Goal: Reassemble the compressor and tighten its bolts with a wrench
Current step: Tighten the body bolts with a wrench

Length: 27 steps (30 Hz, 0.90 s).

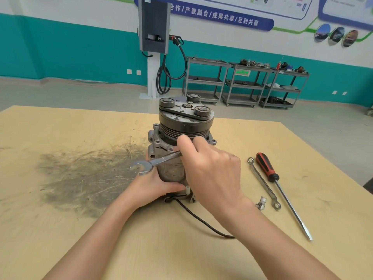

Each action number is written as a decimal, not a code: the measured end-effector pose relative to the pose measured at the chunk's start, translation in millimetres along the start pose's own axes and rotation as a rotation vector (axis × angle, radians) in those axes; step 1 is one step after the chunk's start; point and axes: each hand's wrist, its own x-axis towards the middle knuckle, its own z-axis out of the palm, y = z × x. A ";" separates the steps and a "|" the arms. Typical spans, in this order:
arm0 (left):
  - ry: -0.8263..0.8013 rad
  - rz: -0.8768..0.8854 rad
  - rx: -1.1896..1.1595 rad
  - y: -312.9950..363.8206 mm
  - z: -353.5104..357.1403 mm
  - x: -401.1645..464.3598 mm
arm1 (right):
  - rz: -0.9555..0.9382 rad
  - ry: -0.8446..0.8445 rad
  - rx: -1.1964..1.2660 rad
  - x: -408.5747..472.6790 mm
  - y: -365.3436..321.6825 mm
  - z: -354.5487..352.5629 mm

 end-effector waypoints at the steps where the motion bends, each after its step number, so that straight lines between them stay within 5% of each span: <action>1: -0.001 0.015 -0.001 -1.0 -0.8 -0.2 | -0.013 0.030 0.042 1.5 1.1 -2.0; 6: 0.034 0.012 -0.025 -3.0 -2.5 2.1 | 0.005 0.156 0.414 18.5 17.1 -12.9; 10: 0.024 -0.016 -0.024 -2.2 -2.1 1.9 | 0.615 0.014 1.284 25.9 58.9 -14.4; 12: 0.026 -0.010 -0.035 -2.3 -1.9 2.5 | 0.881 -0.095 1.511 23.4 77.8 -4.3; 16: 0.030 -0.005 -0.051 -1.7 -1.6 1.1 | 1.079 -0.276 1.629 14.9 91.5 19.9; 27: 0.031 0.017 -0.070 1.1 -1.4 1.3 | 1.169 -0.430 1.888 16.1 98.9 42.7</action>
